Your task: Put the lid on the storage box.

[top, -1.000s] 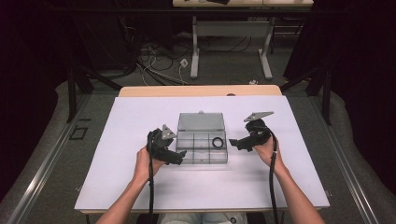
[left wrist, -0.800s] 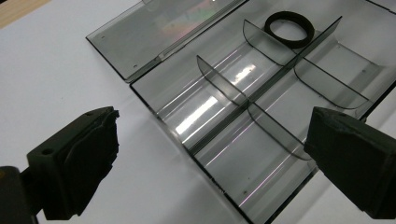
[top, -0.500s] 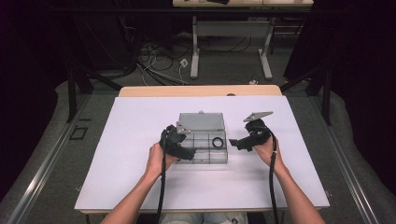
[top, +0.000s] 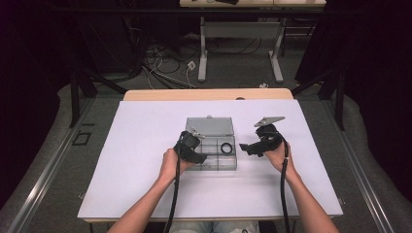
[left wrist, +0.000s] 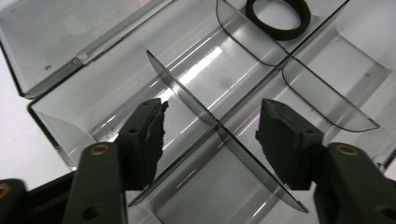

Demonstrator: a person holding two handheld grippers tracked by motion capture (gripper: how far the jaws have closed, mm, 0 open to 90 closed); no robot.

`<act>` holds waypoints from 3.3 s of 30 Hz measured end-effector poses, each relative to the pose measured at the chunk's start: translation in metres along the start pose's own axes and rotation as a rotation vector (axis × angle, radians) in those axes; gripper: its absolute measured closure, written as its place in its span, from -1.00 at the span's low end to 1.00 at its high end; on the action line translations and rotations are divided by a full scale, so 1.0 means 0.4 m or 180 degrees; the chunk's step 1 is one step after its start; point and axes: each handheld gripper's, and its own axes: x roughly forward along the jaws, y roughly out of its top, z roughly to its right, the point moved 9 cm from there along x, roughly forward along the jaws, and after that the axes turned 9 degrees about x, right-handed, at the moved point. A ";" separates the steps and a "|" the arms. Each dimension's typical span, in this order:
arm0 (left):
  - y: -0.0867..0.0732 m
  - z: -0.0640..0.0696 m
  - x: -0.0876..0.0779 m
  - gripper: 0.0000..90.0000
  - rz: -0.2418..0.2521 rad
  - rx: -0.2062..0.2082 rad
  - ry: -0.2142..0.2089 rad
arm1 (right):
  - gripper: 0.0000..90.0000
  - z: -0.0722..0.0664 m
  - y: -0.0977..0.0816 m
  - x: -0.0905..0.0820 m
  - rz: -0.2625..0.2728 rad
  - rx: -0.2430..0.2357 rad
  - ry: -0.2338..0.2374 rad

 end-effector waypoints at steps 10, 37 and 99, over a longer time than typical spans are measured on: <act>-0.005 0.008 0.021 0.14 0.0017 0.0000 -0.0019 | -0.29 0.007 -0.003 0.009 -0.0012 0.0005 -0.0050; -0.007 0.011 0.021 0.28 0.0013 0.0032 -0.0024 | 0.99 0.011 0.019 0.113 -0.0227 0.0087 0.0058; -0.007 0.012 0.020 0.28 0.0057 0.0042 -0.0013 | 1.00 0.024 0.082 0.198 0.0314 0.0431 -0.0063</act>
